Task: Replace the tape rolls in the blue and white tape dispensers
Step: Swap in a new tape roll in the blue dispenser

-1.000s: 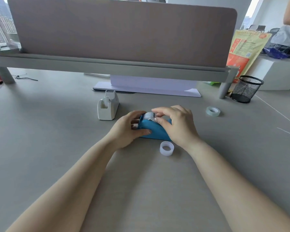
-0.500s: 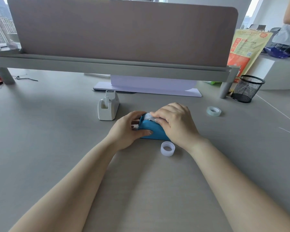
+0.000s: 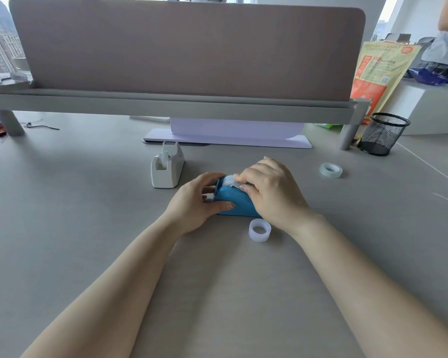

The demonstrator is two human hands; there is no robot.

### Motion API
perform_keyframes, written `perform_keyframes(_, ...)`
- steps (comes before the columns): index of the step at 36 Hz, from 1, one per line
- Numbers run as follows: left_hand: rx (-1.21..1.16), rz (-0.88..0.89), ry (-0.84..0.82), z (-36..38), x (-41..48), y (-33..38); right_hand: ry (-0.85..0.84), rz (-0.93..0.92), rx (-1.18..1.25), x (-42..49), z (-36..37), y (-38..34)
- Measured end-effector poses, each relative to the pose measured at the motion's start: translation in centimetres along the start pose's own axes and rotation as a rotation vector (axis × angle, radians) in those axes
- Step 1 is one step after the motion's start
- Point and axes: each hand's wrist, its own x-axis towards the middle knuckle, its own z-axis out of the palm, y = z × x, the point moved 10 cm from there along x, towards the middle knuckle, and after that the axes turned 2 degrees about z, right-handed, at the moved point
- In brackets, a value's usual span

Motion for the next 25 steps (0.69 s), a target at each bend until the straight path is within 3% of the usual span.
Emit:
perform_keyframes(6,-0.014,0.004,-0.002,-0.1,0.1,0.0,0.003,0.026,-0.063,0.0,-1.0,-0.2)
perform_keyframes(19,-0.006,0.004,-0.008,-0.1,0.2,-0.3,-0.016,0.055,0.036,0.7,-0.2,-0.1)
perform_keyframes(25,0.012,0.008,-0.006,-0.1,0.3,-0.3,0.008,0.004,-0.069,0.8,0.5,-0.4)
